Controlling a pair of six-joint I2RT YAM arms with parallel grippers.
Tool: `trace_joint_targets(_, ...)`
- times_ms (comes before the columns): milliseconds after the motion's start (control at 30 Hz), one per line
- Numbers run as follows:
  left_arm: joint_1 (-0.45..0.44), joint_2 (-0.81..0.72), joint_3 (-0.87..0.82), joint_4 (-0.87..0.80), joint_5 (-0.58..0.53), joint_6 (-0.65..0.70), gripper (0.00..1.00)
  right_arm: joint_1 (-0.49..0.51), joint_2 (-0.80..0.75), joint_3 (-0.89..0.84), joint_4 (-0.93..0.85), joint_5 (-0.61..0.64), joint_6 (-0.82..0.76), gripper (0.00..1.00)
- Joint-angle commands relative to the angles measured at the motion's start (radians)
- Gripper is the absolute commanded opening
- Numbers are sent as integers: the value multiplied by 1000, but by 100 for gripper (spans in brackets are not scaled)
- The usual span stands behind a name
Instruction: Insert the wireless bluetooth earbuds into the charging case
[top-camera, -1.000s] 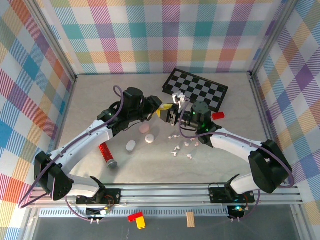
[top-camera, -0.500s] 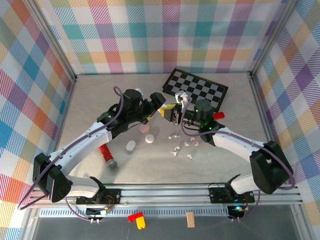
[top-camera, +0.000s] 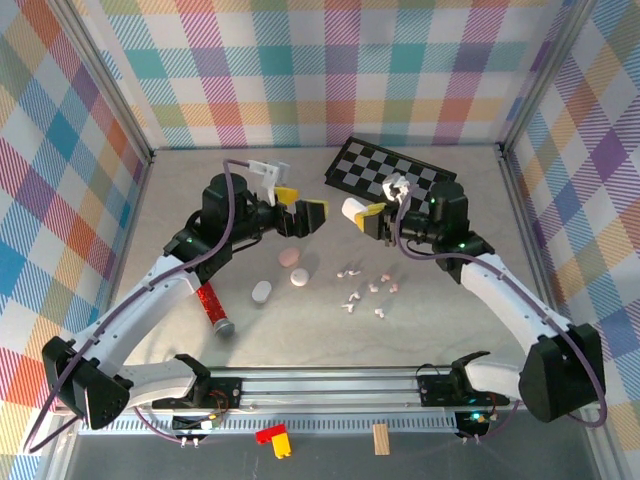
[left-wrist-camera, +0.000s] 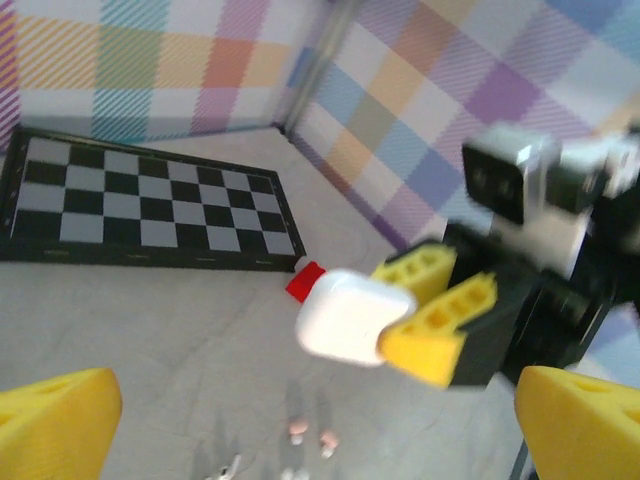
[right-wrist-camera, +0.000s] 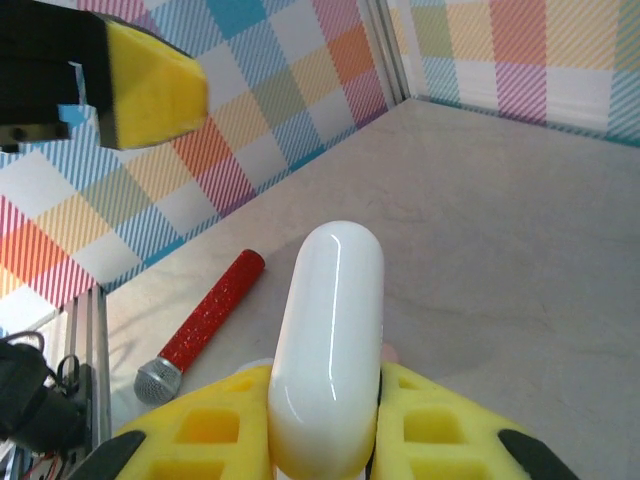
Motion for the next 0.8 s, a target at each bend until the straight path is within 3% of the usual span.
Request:
trace_joint_targets(0,0,-28,-51,42,129,231,91,-4,-43,100,-285,-105,-213,7)
trace_joint_targets(33,0,-32,-64,57,154,253,87,-3,-43,129,-327,-115,-241,7)
trace_joint_targets(267,-1,-18,-116,145,352,382,81,-5,-24,255,-482,-236,-306,7)
trace_joint_targets(367,-6,-1,-117,170,395,375,73,-5,-3,301,-544,-317,-344,8)
trace_joint_targets(567,-37,56,-59,114,507,429,57,-6,43,365,-660,-408,-432,8)
trace_joint_targets(767,-79,106,2,60,553,466,47,-5,67,388,-687,-419,-449,8)
